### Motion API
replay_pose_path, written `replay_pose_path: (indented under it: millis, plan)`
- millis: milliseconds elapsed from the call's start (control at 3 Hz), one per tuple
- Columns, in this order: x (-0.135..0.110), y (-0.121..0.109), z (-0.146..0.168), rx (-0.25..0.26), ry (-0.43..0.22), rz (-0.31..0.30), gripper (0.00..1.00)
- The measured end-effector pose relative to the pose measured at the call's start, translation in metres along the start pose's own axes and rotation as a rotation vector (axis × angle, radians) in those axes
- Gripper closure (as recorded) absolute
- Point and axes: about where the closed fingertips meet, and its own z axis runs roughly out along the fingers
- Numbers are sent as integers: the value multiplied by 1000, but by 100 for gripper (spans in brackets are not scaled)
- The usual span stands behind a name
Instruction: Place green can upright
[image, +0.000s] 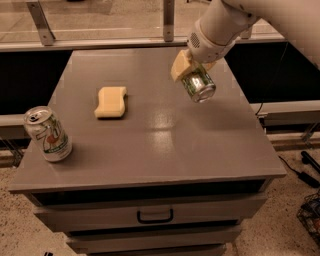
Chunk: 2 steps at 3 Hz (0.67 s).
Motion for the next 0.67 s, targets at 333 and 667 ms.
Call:
replay_pose_path:
  millis: [333, 667]
  plan:
    - [-2, -7, 0, -16, -27, 14, 100]
    - [6, 1, -2, -97, -101, -11, 100]
